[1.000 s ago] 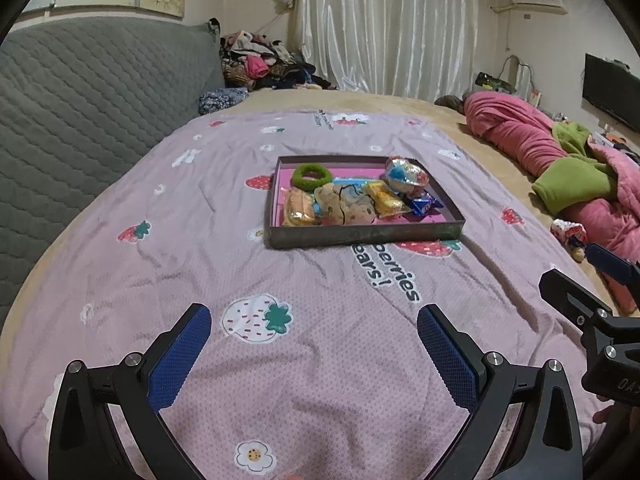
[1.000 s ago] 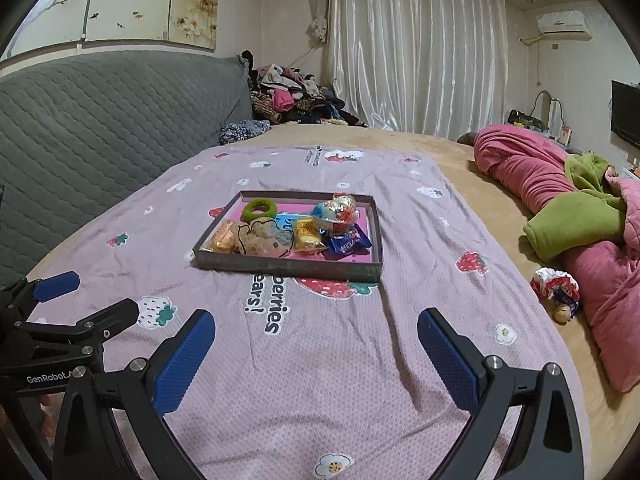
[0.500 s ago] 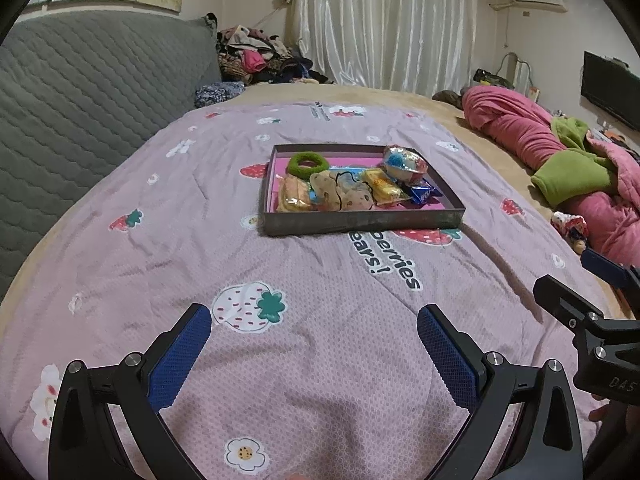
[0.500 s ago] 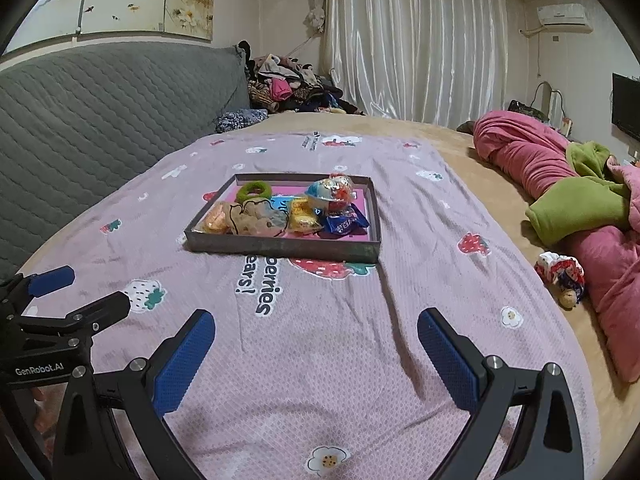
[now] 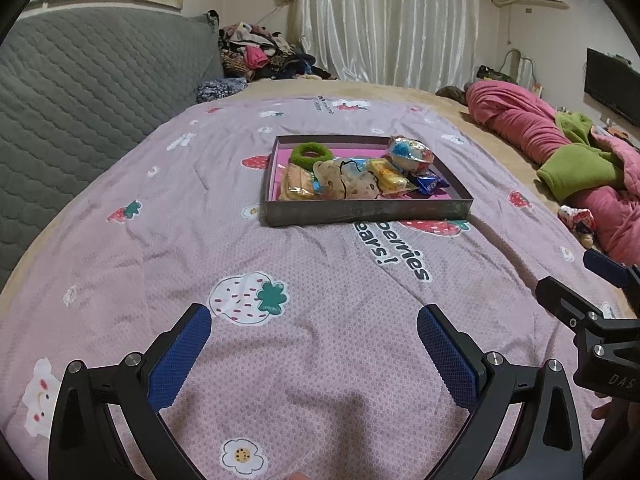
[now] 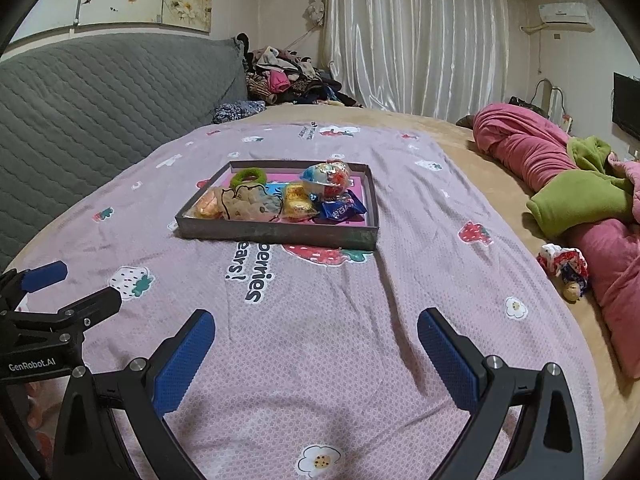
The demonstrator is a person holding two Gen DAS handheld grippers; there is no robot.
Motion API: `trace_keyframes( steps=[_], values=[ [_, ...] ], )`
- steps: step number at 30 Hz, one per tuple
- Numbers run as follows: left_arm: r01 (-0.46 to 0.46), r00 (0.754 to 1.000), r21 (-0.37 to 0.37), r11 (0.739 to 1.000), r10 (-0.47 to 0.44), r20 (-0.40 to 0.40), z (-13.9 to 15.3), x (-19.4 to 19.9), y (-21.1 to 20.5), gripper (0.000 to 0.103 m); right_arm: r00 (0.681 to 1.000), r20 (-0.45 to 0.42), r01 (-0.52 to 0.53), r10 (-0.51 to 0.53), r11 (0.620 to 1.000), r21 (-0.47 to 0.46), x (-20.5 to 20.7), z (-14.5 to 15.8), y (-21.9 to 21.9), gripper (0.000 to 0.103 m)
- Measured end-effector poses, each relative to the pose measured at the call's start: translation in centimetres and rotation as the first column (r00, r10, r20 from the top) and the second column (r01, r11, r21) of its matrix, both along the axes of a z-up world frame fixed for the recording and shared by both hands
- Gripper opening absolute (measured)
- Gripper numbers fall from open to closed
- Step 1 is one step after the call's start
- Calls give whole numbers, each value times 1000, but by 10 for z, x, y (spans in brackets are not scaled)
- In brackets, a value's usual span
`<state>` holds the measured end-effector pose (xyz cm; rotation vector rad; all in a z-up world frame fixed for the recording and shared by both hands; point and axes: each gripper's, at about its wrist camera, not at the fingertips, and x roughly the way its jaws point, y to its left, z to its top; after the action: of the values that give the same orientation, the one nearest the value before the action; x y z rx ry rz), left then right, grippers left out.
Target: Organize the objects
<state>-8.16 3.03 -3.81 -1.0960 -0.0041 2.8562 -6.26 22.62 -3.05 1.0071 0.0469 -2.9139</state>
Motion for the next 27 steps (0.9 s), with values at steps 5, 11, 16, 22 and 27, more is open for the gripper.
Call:
trace_keyframes(
  steps=[5, 11, 16, 22, 27],
  values=[
    [-5, 1000, 12, 1000, 5, 2, -3, -2, -2, 103, 1000, 6, -2, 2, 1000, 4, -1, -4, 0, 102],
    [-5, 1000, -1, 1000, 5, 0, -7, -5, 0, 103, 1000, 9, 0, 0, 1000, 5, -2, -7, 0, 102],
    [0, 1000, -4, 1000, 0, -1, -10, -6, 2, 103, 1000, 16, -2, 1, 1000, 10, -3, -9, 0, 102],
    [-12, 1000, 0, 1000, 12, -2, -11, -7, 1, 103, 1000, 24, -1, 1, 1000, 12, -5, -12, 0, 102],
    [-14, 1000, 4, 1000, 14, 0, -12, -7, 1, 103, 1000, 25, 0, 0, 1000, 14, -5, -14, -1, 102]
  ],
)
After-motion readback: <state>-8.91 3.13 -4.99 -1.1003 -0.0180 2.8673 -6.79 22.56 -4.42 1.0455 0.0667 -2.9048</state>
